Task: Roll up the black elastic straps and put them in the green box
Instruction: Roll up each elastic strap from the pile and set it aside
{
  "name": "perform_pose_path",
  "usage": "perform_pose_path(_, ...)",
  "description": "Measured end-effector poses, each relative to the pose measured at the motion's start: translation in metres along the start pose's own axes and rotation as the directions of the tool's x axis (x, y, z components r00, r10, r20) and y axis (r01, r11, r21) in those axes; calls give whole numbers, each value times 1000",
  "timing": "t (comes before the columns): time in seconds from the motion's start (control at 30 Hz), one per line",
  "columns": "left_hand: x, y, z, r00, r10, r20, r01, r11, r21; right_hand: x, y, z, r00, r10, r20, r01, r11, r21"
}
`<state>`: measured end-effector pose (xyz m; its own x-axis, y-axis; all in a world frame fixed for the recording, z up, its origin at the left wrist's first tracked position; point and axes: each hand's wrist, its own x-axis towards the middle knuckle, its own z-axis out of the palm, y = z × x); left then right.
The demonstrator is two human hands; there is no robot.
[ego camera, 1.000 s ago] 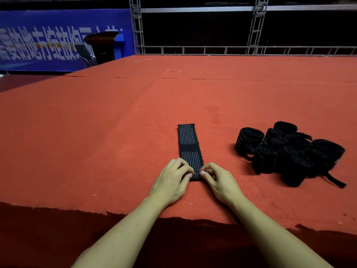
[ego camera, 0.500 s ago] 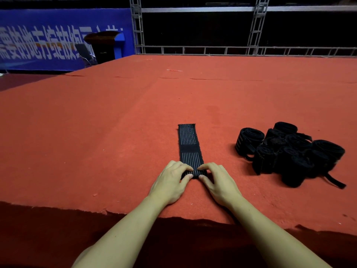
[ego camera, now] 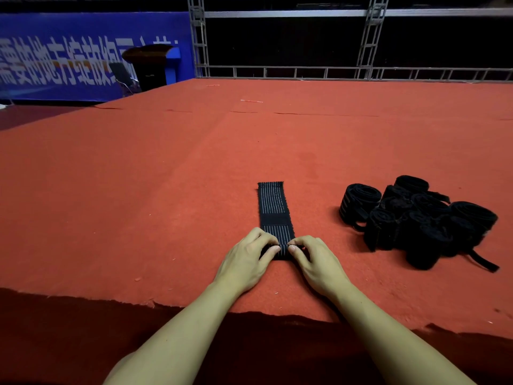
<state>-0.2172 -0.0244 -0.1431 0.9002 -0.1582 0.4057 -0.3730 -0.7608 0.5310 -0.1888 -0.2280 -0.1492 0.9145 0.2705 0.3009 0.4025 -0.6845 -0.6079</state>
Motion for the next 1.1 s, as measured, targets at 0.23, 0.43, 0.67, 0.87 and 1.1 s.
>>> perform_pose_path(0.23, 1, -5, 4, 998, 39, -46, -36, 998, 52, 2, 4, 2, 1000, -1, -9, 1, 1000, -20)
perform_pose_path(0.43, 2, -9, 5, 1000, 3, 24, -6, 987, 160, 1, 0, 2, 1000, 2, -28, -2, 1000, 4)
perform_pose_path(0.67, 4, -6, 4, 994, -73, 87, 48, 966, 255, -4, 1, 2, 992, -71, -102, 65, 996, -63)
perform_pose_path(0.87, 6, -2, 4, 991, -95, 97, 66, 961, 267, -2, 5, 3, 997, -83, -10, 80, 985, -155)
perform_pose_path(1.1, 8, -5, 5, 989, -106, 100, 81, 971, 225, -2, 3, 2, 997, -83, -6, 81, 986, -148)
